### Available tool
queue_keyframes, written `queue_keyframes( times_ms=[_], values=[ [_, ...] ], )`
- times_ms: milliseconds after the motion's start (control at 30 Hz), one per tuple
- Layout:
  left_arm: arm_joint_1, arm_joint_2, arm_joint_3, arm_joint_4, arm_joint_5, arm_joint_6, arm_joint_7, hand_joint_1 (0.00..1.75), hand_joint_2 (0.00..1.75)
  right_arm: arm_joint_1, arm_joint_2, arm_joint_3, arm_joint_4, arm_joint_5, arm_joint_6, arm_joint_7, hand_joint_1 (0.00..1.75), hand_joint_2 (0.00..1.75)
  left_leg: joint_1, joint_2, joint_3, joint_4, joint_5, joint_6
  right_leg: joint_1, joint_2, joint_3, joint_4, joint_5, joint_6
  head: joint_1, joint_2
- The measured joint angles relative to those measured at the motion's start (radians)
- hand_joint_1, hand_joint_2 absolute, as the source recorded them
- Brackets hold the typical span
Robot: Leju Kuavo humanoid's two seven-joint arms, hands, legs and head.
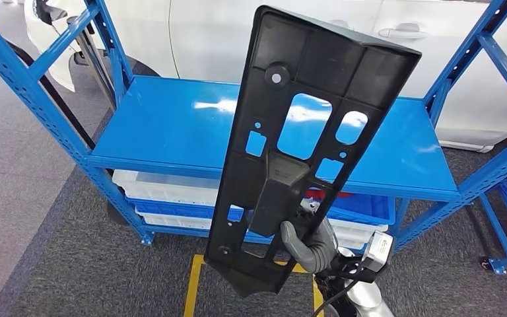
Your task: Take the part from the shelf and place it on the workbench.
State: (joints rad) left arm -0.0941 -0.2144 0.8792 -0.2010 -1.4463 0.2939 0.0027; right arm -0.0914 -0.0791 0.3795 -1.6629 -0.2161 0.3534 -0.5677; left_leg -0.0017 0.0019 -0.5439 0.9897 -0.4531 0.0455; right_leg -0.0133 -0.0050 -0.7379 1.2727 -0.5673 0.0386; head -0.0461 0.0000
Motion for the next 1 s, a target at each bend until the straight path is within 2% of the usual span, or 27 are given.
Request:
queue_keyframes(
  times_ms=[33, 67, 100, 133, 167, 200, 233, 267, 300, 333, 367, 400, 467, 500, 533, 567, 600, 633, 667, 700, 733, 767, 833, 867, 900, 967, 1000],
  values=[
    [-0.001, 0.000, 0.000, 0.000, 0.000, -0.001, 0.000, 0.00, 1.75, 0.002, 0.004, -0.010, -0.001, 0.001, -0.004, 0.002, 1.75, 1.75, 0.000, 0.000, -0.015, 0.002, 0.011, -0.001, 0.000, 0.000, 0.006, 0.030, 0.003, 0.001, 0.000, 0.000],
    [-0.002, 0.000, 0.000, 0.000, 0.000, -0.001, -0.001, 0.00, 1.75, 0.006, 0.008, -0.020, -0.002, 0.002, -0.007, 0.004, 1.75, 1.75, 0.000, 0.000, -0.030, 0.005, 0.020, -0.003, 0.000, 0.000, 0.031, 0.023, 0.025, 0.001, 0.000, 0.000],
    [-0.004, 0.000, 0.000, 0.000, 0.000, -0.001, -0.002, 0.00, 1.75, 0.010, 0.012, -0.029, -0.006, 0.003, -0.009, 0.006, 1.75, 1.75, 0.000, -0.001, -0.044, 0.008, 0.028, -0.005, 0.000, 0.000, 0.074, -0.020, 0.053, -0.001, 0.000, 0.000],
    [-0.007, 0.000, 0.000, 0.000, 0.000, -0.001, -0.002, 0.00, 1.75, 0.013, 0.016, -0.039, -0.011, 0.004, -0.011, 0.008, 1.75, 1.75, -0.001, -0.002, -0.056, 0.013, 0.036, -0.009, 0.000, 0.000, 0.131, -0.091, 0.069, -0.005, 0.000, 0.000],
    [-0.009, 0.000, 0.000, 0.000, 0.000, -0.001, -0.002, 0.00, 1.75, 0.016, 0.021, -0.048, -0.016, 0.006, -0.011, 0.010, 1.75, 1.75, -0.002, -0.002, -0.065, 0.017, 0.042, -0.013, 0.002, 0.001, 0.187, -0.170, 0.069, -0.010, 0.000, 0.000],
    [-0.010, 0.000, 0.000, 0.000, 0.000, -0.001, -0.002, 0.00, 1.75, 0.017, 0.025, -0.057, -0.021, 0.008, -0.011, 0.010, 1.75, 1.75, -0.003, -0.002, -0.070, 0.019, 0.048, -0.018, 0.005, 0.002, 0.227, -0.230, 0.063, -0.016, 0.000, 0.000],
    [-0.011, 0.000, 0.000, 0.000, 0.000, -0.001, -0.002, 0.00, 1.75, 0.018, 0.029, -0.065, -0.024, 0.009, -0.011, 0.010, 1.75, 1.75, -0.003, -0.002, -0.072, 0.019, 0.055, -0.024, 0.008, 0.003, 0.248, -0.267, 0.053, -0.021, 0.000, 0.000],
    [-0.011, 0.000, 0.000, 0.000, 0.000, -0.001, -0.002, 0.00, 1.75, 0.019, 0.032, -0.072, -0.026, 0.011, -0.010, 0.009, 1.75, 1.75, -0.004, -0.002, -0.073, 0.016, 0.063, -0.030, 0.011, 0.003, 0.253, -0.280, 0.053, -0.027, 0.000, 0.000],
    [-0.011, 0.000, 0.000, 0.000, 0.000, -0.001, -0.002, 0.00, 1.75, 0.021, 0.035, -0.079, -0.027, 0.012, -0.010, 0.008, 1.75, 1.75, -0.004, -0.003, -0.075, 0.015, 0.069, -0.036, 0.009, 0.002, 0.247, -0.281, 0.062, -0.034, 0.000, 0.000],
    [-0.011, 0.000, 0.001, 0.000, 0.000, 0.000, -0.002, 0.00, 1.75, 0.022, 0.039, -0.086, -0.027, 0.012, -0.010, 0.007, 1.75, 1.75, -0.003, -0.004, -0.080, 0.018, 0.063, -0.042, 0.007, -0.001, 0.240, -0.284, 0.072, -0.042, 0.000, 0.000],
    [-0.012, 0.001, 0.001, 0.000, 0.000, 0.000, -0.002, 0.00, 1.75, 0.023, 0.043, -0.091, -0.027, 0.013, -0.010, 0.006, 1.75, 1.75, -0.003, -0.004, -0.088, 0.035, 0.038, -0.047, 0.004, -0.003, 0.230, -0.287, 0.083, -0.051, 0.000, 0.000],
    [-0.013, 0.001, 0.001, 0.000, 0.000, 0.000, -0.003, 0.00, 1.75, 0.024, 0.047, -0.096, -0.027, 0.013, -0.010, 0.005, 1.75, 1.75, -0.002, -0.005, -0.100, 0.070, -0.004, -0.053, 0.002, -0.006, 0.218, -0.290, 0.096, -0.057, 0.000, 0.000],
    [-0.017, 0.002, 0.002, 0.000, 0.000, 0.000, -0.003, 0.00, 1.75, 0.027, 0.053, -0.104, -0.028, 0.014, -0.009, 0.003, 1.75, 1.75, 0.000, -0.005, -0.125, 0.191, -0.107, -0.061, 0.004, -0.008, 0.188, -0.288, 0.119, -0.064, 0.000, 0.000],
    [-0.018, 0.002, 0.002, 0.000, 0.000, 0.000, -0.003, 0.00, 1.75, 0.028, 0.055, -0.107, -0.028, 0.014, -0.009, 0.003, 1.75, 1.75, 0.001, -0.005, -0.131, 0.251, -0.136, -0.064, 0.005, -0.008, 0.173, -0.286, 0.131, -0.064, 0.000, 0.000],
    [-0.018, 0.002, 0.002, 0.000, 0.000, -0.001, -0.002, 0.00, 1.75, 0.030, 0.056, -0.109, -0.028, 0.014, -0.009, 0.002, 1.75, 1.75, 0.002, -0.005, -0.126, 0.292, -0.140, -0.066, 0.006, -0.008, 0.155, -0.284, 0.142, -0.064, 0.000, 0.000],
    [-0.018, 0.002, 0.002, 0.000, 0.000, -0.001, 0.000, 0.00, 1.75, 0.030, 0.056, -0.112, -0.028, 0.014, -0.009, 0.001, 1.75, 1.75, 0.003, -0.005, -0.107, 0.299, -0.120, -0.067, 0.006, -0.008, 0.137, -0.279, 0.153, -0.062, 0.000, 0.000],
    [-0.017, 0.002, 0.002, 0.000, 0.000, -0.002, 0.002, 0.00, 1.75, 0.031, 0.056, -0.115, -0.027, 0.014, -0.009, 0.001, 1.75, 1.75, 0.004, -0.005, -0.071, 0.268, -0.090, -0.066, 0.007, -0.008, 0.119, -0.275, 0.164, -0.060, 0.000, 0.000],
    [-0.015, 0.002, 0.002, 0.000, 0.000, -0.002, 0.004, 0.00, 1.75, 0.031, 0.056, -0.117, -0.027, 0.014, -0.009, 0.000, 1.75, 1.75, 0.005, -0.005, -0.021, 0.209, -0.067, -0.063, 0.007, -0.008, 0.102, -0.269, 0.175, -0.058, 0.000, 0.000],
    [-0.013, 0.003, 0.002, 0.000, 0.000, -0.004, 0.005, 0.00, 1.75, 0.031, 0.056, -0.121, -0.027, 0.013, -0.009, 0.000, 1.75, 1.75, 0.004, -0.005, 0.034, 0.130, -0.063, -0.060, 0.008, -0.007, 0.089, -0.264, 0.184, -0.054, 0.000, 0.000],
    [-0.011, 0.002, 0.002, 0.000, 0.000, -0.005, 0.007, 0.00, 1.75, 0.030, 0.056, -0.124, -0.027, 0.013, -0.009, 0.000, 1.75, 1.75, 0.002, -0.006, 0.078, 0.061, -0.072, -0.055, 0.009, -0.007, 0.081, -0.261, 0.193, -0.049, 0.000, 0.000],
    [-0.010, 0.002, 0.002, 0.000, 0.001, -0.006, 0.007, 0.00, 1.75, 0.029, 0.057, -0.126, -0.027, 0.013, -0.007, -0.001, 1.75, 1.75, 0.000, -0.006, 0.105, 0.012, -0.085, -0.049, 0.010, -0.007, 0.077, -0.261, 0.203, -0.043, 0.000, 0.000],
    [-0.008, 0.001, 0.003, 0.000, 0.002, -0.006, 0.008, 0.00, 1.75, 0.027, 0.058, -0.128, -0.026, 0.013, -0.004, -0.001, 1.75, 1.75, -0.003, -0.007, 0.113, -0.012, -0.091, -0.044, 0.010, -0.008, 0.074, -0.263, 0.214, -0.038, 0.000, 0.000],
    [-0.005, -0.002, 0.004, 0.001, 0.006, -0.004, 0.008, 0.00, 1.75, 0.023, 0.060, -0.130, -0.024, 0.012, 0.005, -0.001, 1.75, 1.75, -0.001, -0.005, 0.097, -0.018, -0.073, -0.030, 0.008, -0.007, 0.068, -0.268, 0.225, -0.026, 0.000, 0.000],
    [-0.004, -0.003, 0.005, 0.001, 0.009, -0.003, 0.008, 0.00, 1.75, 0.022, 0.062, -0.131, -0.022, 0.012, 0.008, -0.001, 1.75, 1.75, 0.001, -0.002, 0.085, -0.018, -0.059, -0.022, 0.007, -0.005, 0.059, -0.257, 0.206, -0.021, 0.000, 0.000],
    [-0.004, -0.004, 0.006, 0.002, 0.012, -0.002, 0.007, 0.00, 1.75, 0.021, 0.063, -0.132, -0.020, 0.013, 0.010, 0.000, 1.75, 1.75, 0.003, 0.000, 0.071, -0.020, -0.044, -0.016, 0.006, -0.003, 0.046, -0.228, 0.165, -0.016, 0.000, 0.000],
    [-0.004, -0.004, 0.009, 0.002, 0.018, 0.000, 0.005, 0.00, 1.75, 0.018, 0.066, -0.135, -0.017, 0.014, 0.012, 0.002, 1.75, 1.75, 0.004, 0.003, 0.037, -0.020, -0.016, -0.009, 0.001, -0.001, 0.014, -0.113, 0.055, -0.009, 0.000, 0.000],
    [-0.004, -0.004, 0.010, 0.002, 0.020, 0.001, 0.004, 0.00, 1.75, 0.016, 0.067, -0.136, -0.014, 0.014, 0.013, 0.003, 1.75, 1.75, 0.003, 0.003, 0.020, -0.019, -0.002, -0.009, 0.000, -0.001, 0.002, -0.044, 0.020, -0.006, 0.000, 0.000]
  ],
)
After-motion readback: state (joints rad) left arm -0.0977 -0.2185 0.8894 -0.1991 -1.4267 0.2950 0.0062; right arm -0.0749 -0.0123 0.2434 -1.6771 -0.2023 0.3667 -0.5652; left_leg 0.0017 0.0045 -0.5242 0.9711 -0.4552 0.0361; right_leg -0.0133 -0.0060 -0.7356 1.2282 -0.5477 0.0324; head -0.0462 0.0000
